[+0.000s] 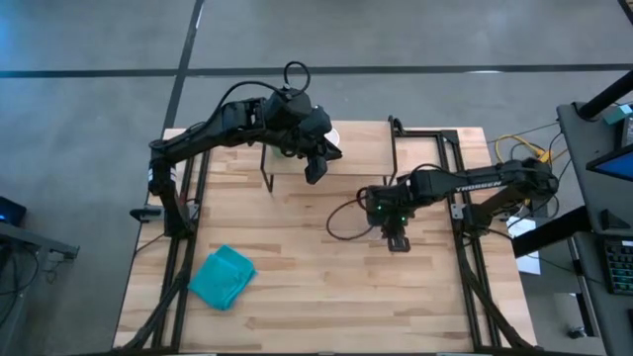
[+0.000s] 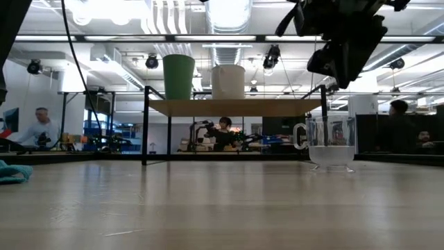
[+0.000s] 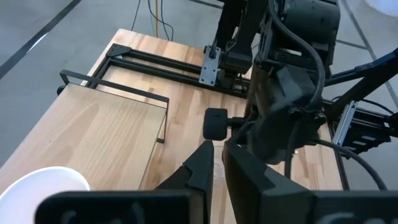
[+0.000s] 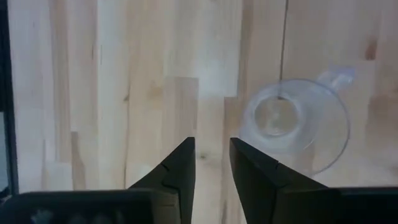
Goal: Stack small to large cups/mugs on shelf
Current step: Put the transparent cup on the shelf, then return to Home Position
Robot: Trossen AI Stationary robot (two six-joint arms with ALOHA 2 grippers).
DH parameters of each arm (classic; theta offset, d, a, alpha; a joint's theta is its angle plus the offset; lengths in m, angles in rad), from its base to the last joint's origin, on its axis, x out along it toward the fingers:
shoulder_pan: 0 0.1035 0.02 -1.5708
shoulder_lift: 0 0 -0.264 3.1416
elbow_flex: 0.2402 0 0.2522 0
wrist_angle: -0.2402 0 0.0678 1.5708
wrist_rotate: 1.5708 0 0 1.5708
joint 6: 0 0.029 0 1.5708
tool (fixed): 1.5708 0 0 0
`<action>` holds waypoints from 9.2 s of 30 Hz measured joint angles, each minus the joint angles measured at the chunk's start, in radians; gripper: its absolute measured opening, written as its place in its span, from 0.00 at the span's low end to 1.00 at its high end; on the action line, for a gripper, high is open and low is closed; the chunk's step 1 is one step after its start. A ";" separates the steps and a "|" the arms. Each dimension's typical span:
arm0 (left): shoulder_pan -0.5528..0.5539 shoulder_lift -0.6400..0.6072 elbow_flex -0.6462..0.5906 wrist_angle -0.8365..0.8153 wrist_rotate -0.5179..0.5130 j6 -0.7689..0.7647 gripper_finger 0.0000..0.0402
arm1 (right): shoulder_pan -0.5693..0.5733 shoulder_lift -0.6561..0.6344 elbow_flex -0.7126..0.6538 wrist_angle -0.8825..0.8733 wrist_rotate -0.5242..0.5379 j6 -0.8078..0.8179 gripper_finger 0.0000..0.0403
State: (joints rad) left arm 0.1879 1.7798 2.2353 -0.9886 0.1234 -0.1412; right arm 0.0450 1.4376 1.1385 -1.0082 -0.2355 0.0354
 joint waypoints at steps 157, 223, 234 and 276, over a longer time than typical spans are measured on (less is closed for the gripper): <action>0.002 0.000 0.000 0.010 0.000 -0.005 0.06 | -0.464 0.420 0.836 -0.414 0.316 -0.194 0.28; 0.003 -0.441 -0.036 -0.326 -0.140 -0.219 0.06 | -0.455 -0.372 0.903 -0.563 0.314 0.183 0.19; 0.002 -0.577 -0.186 -0.186 -0.140 -0.193 0.06 | -0.455 -0.582 0.495 -0.402 0.284 0.147 0.20; 0.002 -1.420 -1.624 0.922 0.045 -0.245 0.06 | -0.455 -1.077 -0.566 0.715 -0.113 0.305 0.19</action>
State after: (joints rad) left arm 0.1898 0.3597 0.6116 -0.0662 0.1688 -0.3866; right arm -0.4099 0.3607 0.5729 -0.2932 -0.3489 0.3401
